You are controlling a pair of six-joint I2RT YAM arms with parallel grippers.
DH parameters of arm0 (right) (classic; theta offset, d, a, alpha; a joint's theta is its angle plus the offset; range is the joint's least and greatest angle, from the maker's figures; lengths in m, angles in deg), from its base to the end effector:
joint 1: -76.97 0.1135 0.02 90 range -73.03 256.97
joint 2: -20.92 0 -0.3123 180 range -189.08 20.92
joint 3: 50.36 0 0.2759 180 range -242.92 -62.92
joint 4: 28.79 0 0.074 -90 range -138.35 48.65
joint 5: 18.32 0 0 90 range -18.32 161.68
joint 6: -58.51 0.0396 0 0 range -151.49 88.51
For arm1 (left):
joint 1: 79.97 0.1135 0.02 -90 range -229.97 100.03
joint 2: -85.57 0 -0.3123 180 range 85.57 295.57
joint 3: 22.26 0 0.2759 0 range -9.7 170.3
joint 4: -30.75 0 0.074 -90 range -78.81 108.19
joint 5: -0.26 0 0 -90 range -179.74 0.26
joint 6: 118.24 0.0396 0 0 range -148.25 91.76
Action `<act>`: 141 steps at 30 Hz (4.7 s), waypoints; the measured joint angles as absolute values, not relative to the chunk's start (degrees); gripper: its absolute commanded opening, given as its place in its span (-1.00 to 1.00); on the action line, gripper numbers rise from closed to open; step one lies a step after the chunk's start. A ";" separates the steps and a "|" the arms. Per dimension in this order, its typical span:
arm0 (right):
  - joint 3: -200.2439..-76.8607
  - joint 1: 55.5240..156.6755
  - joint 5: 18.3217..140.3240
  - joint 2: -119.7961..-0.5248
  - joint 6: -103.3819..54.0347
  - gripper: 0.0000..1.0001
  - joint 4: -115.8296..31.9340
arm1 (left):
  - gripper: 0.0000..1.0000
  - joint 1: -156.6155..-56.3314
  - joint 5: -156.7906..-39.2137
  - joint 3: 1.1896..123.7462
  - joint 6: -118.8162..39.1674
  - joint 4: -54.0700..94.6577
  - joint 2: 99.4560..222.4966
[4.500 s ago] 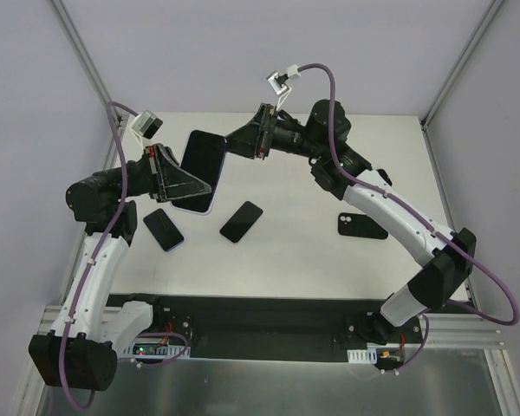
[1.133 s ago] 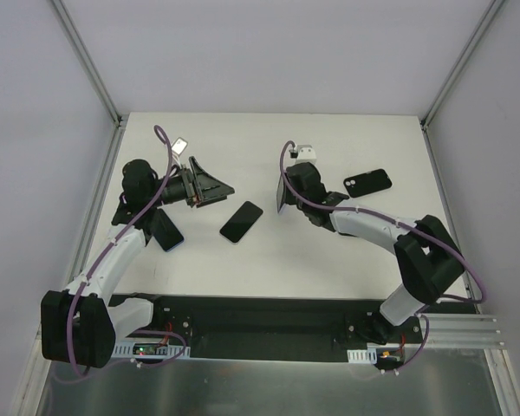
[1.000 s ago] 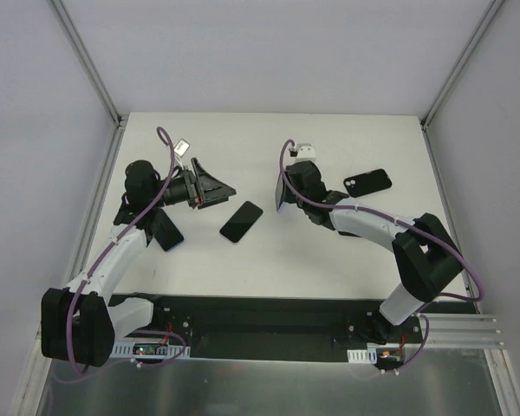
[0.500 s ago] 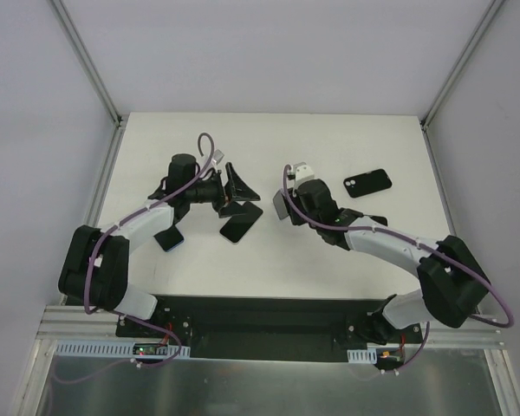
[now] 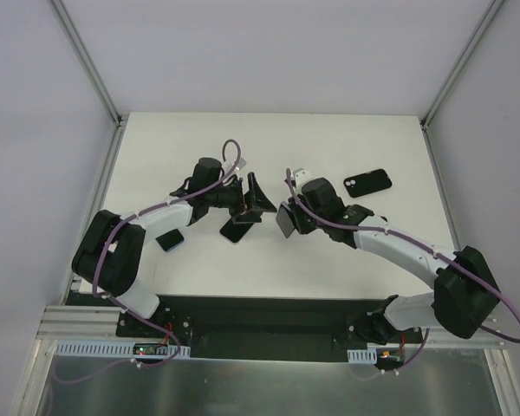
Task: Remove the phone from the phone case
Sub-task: Remove the phone case from the phone.
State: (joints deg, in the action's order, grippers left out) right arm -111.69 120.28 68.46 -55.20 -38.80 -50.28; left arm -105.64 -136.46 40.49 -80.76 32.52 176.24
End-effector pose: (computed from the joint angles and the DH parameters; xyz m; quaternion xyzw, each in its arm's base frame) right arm 0.2223 0.2065 0.2791 -0.3698 0.8116 0.1157 0.4373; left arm 0.3104 -0.1812 0.2520 0.0230 0.8066 -0.5673 0.1645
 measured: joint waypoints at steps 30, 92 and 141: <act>-148.59 115.47 77.07 -79.76 -12.61 -0.98 -98.45 | 0.47 -124.42 -102.69 33.08 -54.09 34.35 164.18; -148.98 110.23 90.99 -91.57 -1.56 -0.98 -101.75 | 0.26 -142.30 -66.65 37.46 -51.25 26.38 170.17; -144.48 106.56 89.38 -92.09 -0.62 -0.98 -96.79 | -0.47 -142.12 -69.77 68.78 -60.41 -7.90 194.12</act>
State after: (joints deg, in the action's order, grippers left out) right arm -144.48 106.56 89.38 -92.09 -0.62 -96.79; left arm -142.12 -69.77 68.78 -60.41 -7.90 194.12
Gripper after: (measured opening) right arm 0.152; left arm 0.272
